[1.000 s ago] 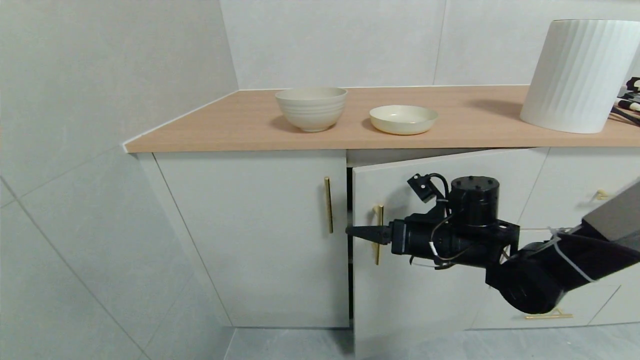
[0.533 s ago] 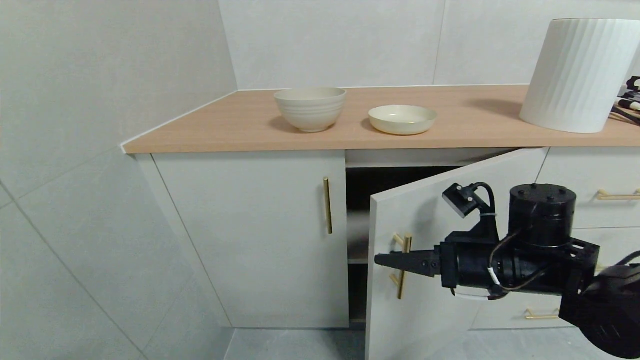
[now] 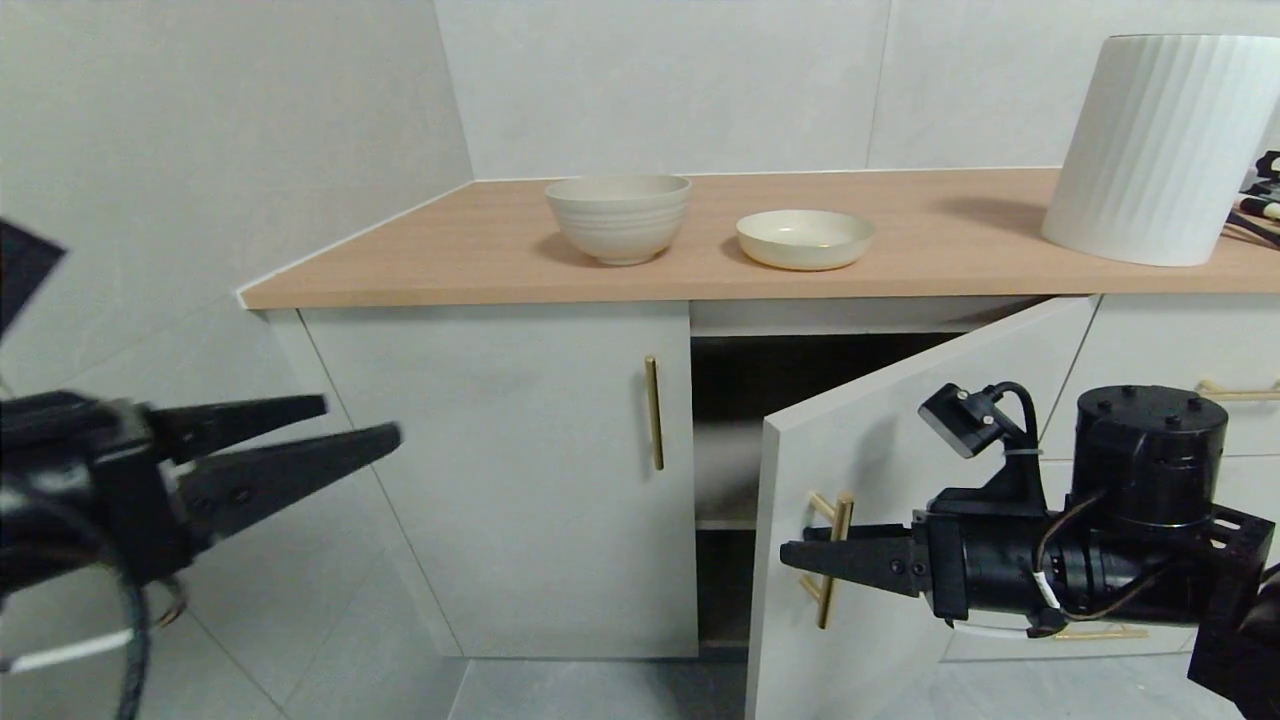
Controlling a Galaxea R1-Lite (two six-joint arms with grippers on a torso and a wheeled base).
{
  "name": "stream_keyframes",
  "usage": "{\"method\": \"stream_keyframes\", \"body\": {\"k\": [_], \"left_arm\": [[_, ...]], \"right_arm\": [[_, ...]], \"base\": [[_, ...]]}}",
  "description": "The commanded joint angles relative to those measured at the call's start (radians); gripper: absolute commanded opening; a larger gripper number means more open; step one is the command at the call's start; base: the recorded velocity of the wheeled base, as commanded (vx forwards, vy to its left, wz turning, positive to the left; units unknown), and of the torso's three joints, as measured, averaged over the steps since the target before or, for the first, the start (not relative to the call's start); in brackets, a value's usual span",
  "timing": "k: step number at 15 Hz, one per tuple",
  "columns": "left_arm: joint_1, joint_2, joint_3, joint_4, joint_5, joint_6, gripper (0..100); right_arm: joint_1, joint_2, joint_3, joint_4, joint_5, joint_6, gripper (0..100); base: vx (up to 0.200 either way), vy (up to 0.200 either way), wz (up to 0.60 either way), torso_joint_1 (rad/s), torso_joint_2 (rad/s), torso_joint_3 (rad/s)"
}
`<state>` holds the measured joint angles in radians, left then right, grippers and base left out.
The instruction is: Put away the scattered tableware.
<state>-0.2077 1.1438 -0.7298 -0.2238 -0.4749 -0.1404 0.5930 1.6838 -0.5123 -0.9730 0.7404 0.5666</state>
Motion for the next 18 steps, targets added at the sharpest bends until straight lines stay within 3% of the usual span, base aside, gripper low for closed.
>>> {"method": "stream_keyframes", "body": {"k": [1, 2, 3, 7, 9, 12, 13, 16, 18], "left_arm": [[-0.193, 0.389, 0.044, -0.402, -0.019, -0.203, 100], [-0.219, 0.415, 0.112, -0.499, -0.018, -0.246, 100], [-0.231, 0.455, 0.164, -0.548, -0.025, -0.261, 100], [-0.332, 0.646, 0.170, -0.597, -0.010, -0.260, 100], [-0.342, 0.718, 0.170, -0.674, 0.035, -0.261, 100], [-0.349, 0.748, 0.156, -0.707, 0.062, -0.263, 100], [-0.352, 0.749, 0.148, -0.706, 0.062, -0.263, 0], [-0.352, 0.777, -0.056, -0.674, 0.065, -0.258, 0], [-0.363, 0.812, -0.062, -0.664, 0.065, -0.258, 0]], "right_arm": [[-0.001, -0.018, 0.003, 0.002, 0.005, 0.001, 100], [-0.002, -0.029, 0.005, 0.002, 0.004, 0.003, 100], [-0.005, -0.036, 0.006, 0.002, 0.004, 0.003, 100], [-0.005, -0.047, 0.009, 0.002, 0.004, 0.003, 100], [-0.004, -0.041, 0.009, 0.002, 0.004, 0.003, 100], [-0.004, -0.038, 0.011, 0.002, 0.004, 0.001, 100], [-0.004, -0.039, 0.011, 0.002, 0.004, 0.001, 100], [-0.004, -0.029, 0.012, 0.002, 0.004, 0.001, 100], [-0.004, -0.027, 0.012, 0.002, 0.004, 0.001, 100]], "base": [[0.000, 0.000, 0.00, 0.000, 0.00, 0.000], [0.000, 0.000, 0.00, 0.000, 0.00, 0.000], [0.000, 0.000, 0.00, 0.000, 0.00, 0.000], [0.000, 0.000, 0.00, 0.000, 0.00, 0.000], [0.000, 0.000, 0.00, 0.000, 0.00, 0.000], [0.000, 0.000, 0.00, 0.000, 0.00, 0.000], [0.000, 0.000, 0.00, 0.000, 0.00, 0.000], [0.000, 0.000, 0.00, 0.000, 0.00, 0.000], [0.000, 0.000, 0.00, 0.000, 0.00, 0.000]]}}
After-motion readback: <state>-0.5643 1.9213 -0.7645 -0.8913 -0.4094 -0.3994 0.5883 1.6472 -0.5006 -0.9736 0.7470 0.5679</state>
